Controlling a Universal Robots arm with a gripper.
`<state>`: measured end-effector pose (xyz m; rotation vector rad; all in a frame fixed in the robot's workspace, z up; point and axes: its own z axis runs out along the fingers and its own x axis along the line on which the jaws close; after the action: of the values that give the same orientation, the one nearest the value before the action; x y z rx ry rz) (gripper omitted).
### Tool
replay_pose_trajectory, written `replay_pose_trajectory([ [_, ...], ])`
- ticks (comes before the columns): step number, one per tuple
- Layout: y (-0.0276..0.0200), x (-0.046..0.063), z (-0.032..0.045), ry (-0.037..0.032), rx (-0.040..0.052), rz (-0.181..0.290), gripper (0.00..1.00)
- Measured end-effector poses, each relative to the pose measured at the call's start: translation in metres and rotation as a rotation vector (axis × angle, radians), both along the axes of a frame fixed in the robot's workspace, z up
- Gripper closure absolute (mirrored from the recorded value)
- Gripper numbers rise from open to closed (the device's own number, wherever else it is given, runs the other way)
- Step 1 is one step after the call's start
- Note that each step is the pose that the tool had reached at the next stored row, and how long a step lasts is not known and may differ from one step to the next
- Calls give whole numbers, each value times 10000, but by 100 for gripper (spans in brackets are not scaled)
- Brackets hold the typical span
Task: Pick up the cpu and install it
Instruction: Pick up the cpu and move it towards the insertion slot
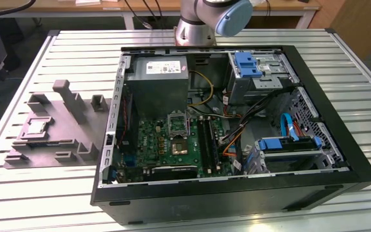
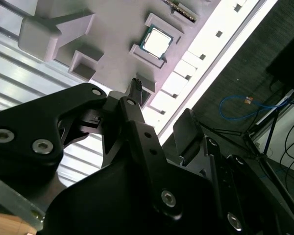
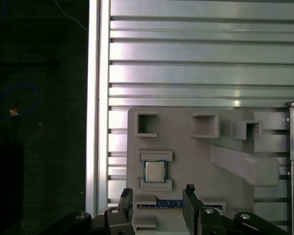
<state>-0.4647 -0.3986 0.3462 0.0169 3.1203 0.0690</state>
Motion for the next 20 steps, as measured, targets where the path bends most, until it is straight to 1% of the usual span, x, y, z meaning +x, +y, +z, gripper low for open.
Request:
replay_pose_trajectory([
  [20,0,0,-50,-1,0,0,47],
])
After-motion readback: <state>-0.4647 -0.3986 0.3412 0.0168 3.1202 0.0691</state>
